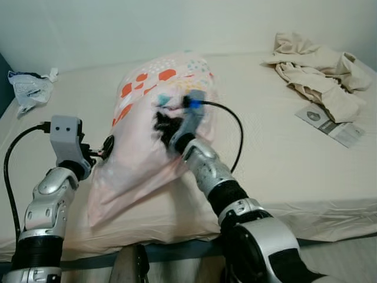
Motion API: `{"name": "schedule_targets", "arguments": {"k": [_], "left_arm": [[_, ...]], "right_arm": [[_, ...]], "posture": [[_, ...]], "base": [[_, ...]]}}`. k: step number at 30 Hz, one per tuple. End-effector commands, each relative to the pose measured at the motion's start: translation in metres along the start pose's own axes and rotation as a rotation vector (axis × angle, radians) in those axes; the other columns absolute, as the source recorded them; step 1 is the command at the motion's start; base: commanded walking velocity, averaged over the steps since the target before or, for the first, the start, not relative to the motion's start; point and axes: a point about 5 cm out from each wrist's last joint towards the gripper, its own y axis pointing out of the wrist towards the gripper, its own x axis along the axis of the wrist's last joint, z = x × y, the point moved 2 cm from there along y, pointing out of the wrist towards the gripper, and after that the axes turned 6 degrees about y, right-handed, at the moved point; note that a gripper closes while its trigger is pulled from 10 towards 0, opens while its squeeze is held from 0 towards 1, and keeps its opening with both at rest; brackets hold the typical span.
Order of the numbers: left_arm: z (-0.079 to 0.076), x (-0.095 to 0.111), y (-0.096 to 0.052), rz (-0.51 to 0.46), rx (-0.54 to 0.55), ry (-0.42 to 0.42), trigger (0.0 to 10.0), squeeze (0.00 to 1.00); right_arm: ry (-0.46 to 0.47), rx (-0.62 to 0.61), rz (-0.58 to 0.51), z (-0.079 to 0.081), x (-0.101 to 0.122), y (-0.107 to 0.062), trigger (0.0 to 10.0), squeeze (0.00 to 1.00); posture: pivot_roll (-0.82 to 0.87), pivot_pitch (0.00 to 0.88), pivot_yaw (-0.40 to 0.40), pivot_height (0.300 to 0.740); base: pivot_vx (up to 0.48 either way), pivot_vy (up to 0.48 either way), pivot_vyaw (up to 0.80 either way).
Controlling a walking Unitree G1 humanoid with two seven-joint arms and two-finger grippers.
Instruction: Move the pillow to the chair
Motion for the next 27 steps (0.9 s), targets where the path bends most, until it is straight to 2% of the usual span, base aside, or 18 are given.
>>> {"name": "schedule_targets", "arguments": {"k": [1, 5, 11, 14, 17, 18, 19, 21, 23, 24, 26, 27], "left_arm": [[-0.008, -0.008, -0.003, 0.026, -0.02, -0.01, 10.0, 0.0], [-0.013, -0.011, -0.004, 0.035, -0.036, -0.018, 10.0, 0.0], [-0.021, -0.011, -0.001, 0.031, -0.063, -0.032, 10.0, 0.0], [-0.031, -0.007, 0.002, 0.018, -0.099, -0.048, 10.0, 0.0], [-0.032, -0.006, 0.002, 0.016, -0.106, -0.053, 10.0, 0.0], [-0.037, -0.008, 0.001, 0.021, -0.118, -0.058, 10.0, 0.0], [-0.037, -0.008, 0.001, 0.021, -0.118, -0.058, 10.0, 0.0], [-0.043, -0.012, -0.001, 0.028, -0.132, -0.064, 10.0, 0.0], [-0.05, -0.016, -0.003, 0.039, -0.149, -0.072, 10.0, 0.0], [-0.057, -0.02, -0.004, 0.048, -0.162, -0.079, 10.0, 0.0], [-0.059, -0.022, -0.005, 0.051, -0.166, -0.081, 10.0, 0.0], [-0.062, -0.024, -0.005, 0.056, -0.174, -0.079, 10.0, 0.0]], "right_arm": [[0.146, 0.102, 0.16, 0.042, -0.073, -0.007, 10.0, 1.0], [0.158, 0.096, 0.199, 0.03, -0.083, -0.018, 10.0, 1.0], [0.182, 0.084, 0.199, 0.012, -0.081, -0.029, 10.0, 1.0], [0.175, 0.094, 0.119, -0.01, -0.06, -0.042, 10.0, 1.0], [0.175, 0.096, 0.092, -0.016, -0.054, -0.047, 10.0, 1.0], [0.192, 0.059, 0.046, -0.034, -0.042, -0.061, 10.0, 1.0], [0.192, 0.059, 0.046, -0.034, -0.042, -0.061, 10.0, 1.0], [0.187, 0.025, 0.03, -0.049, -0.035, -0.079, 10.0, 1.0], [0.124, -0.046, 0.053, -0.063, -0.038, -0.099, 10.0, 1.0], [0.095, -0.099, 0.075, -0.074, -0.042, -0.117, 10.0, 1.0], [0.088, -0.114, 0.082, -0.078, -0.044, -0.123, 10.0, 1.0], [0.071, -0.136, 0.096, -0.084, -0.048, -0.135, 10.0, 0.11]], "posture": [[0.09, 0.168, 0.047, 0.581], [0.08, 0.163, 0.049, 0.581], [0.08, 0.155, 0.047, 0.581], [0.08, 0.153, 0.041, 0.581], [0.08, 0.153, 0.041, 0.581], [0.07, 0.153, 0.043, 0.581], [0.07, 0.153, 0.043, 0.581], [0.07, 0.153, 0.043, 0.581], [0.06, 0.154, 0.045, 0.581], [0.05, 0.152, 0.045, 0.581], [0.05, 0.152, 0.045, 0.581], [0.05, 0.152, 0.045, 0.581]], "base": [[0.0, 0.0, 0.0], [0.0, 0.0, 0.0], [0.0, 0.0, 0.0], [0.0, 0.0, 0.0], [0.0, 0.0, 0.0], [0.0, 0.0, 0.0], [0.0, 0.0, 0.0], [0.0, 0.0, 0.0], [0.0, 0.0, 0.0], [0.0, 0.0, 0.0], [0.0, 0.0, 0.0], [0.0, 0.0, 0.0]]}}
